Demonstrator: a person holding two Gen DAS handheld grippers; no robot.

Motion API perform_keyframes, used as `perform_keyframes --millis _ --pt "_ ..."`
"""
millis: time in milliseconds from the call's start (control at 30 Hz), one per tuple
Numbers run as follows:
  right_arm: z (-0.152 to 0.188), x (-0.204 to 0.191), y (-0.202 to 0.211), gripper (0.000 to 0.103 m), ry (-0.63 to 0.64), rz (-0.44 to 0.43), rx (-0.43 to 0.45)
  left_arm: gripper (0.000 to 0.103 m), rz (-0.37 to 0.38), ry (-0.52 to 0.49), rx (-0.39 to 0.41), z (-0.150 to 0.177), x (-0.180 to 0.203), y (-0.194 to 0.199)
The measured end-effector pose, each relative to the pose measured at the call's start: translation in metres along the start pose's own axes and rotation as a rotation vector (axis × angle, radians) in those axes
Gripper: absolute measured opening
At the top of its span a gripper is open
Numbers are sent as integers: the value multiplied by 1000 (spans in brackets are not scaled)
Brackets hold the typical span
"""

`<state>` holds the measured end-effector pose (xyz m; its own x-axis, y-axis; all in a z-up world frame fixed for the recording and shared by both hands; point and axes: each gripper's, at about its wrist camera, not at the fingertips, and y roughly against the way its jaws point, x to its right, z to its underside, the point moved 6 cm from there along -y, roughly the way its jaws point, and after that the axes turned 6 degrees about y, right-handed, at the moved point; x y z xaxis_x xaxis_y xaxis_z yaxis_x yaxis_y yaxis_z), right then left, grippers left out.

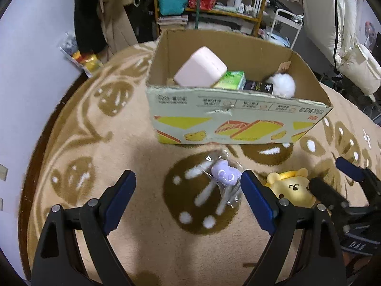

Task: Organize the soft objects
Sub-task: 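Grasp the bagged lavender keychain with the left tool while the right tool grasps the yellow dog plush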

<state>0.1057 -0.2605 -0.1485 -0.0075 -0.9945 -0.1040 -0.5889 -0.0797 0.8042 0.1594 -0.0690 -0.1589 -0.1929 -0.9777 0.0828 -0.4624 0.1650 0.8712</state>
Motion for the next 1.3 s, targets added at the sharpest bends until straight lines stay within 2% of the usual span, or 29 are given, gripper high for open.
perform_keyframes --millis 400,867,1300 --pt "12 -12 -39 101 59 -5 -114 89 23 23 -90 0 3 -35" --pt "22 -17 -52 101 73 -20 -170 89 9 26 -142 3 11 -61" --pt "29 -27 -67 101 73 -32 -220 89 44 16 -184 0 33 -84"
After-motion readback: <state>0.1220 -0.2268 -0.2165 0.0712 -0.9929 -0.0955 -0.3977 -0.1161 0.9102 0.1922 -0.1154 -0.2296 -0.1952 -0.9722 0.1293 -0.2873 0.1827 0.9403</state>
